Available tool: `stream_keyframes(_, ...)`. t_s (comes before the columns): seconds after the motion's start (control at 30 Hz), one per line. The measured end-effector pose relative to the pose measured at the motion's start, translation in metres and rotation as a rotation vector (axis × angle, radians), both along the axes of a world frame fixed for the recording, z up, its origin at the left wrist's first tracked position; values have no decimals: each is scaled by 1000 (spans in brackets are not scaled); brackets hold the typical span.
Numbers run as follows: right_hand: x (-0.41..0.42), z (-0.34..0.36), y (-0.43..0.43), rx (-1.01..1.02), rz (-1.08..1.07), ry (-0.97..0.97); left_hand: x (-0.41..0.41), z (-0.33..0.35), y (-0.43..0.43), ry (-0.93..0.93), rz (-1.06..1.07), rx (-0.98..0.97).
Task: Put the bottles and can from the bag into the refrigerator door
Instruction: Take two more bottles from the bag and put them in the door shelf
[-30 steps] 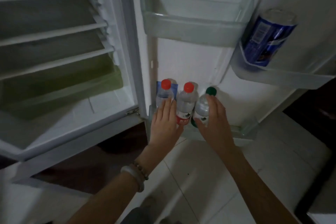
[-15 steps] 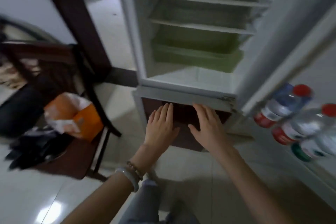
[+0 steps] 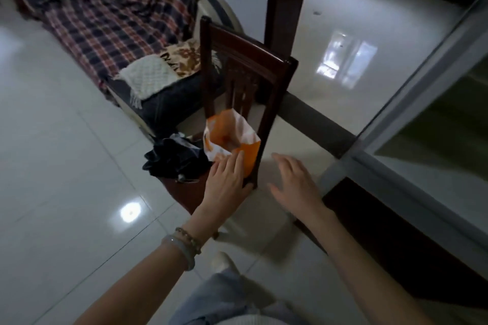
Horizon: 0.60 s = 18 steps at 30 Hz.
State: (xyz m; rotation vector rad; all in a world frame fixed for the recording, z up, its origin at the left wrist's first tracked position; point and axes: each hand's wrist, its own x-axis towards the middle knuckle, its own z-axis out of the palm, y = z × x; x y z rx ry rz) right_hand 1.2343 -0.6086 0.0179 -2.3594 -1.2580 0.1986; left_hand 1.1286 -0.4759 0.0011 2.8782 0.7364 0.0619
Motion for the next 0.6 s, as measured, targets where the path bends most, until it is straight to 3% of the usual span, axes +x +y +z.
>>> stream_keyframes(0.3,44,-15,132,-16,61,129,9,-19,117,15,132,-22)
stream_keyframes(0.6,125,-99,232,-172,32,306,70,-72,204,174,188,-39)
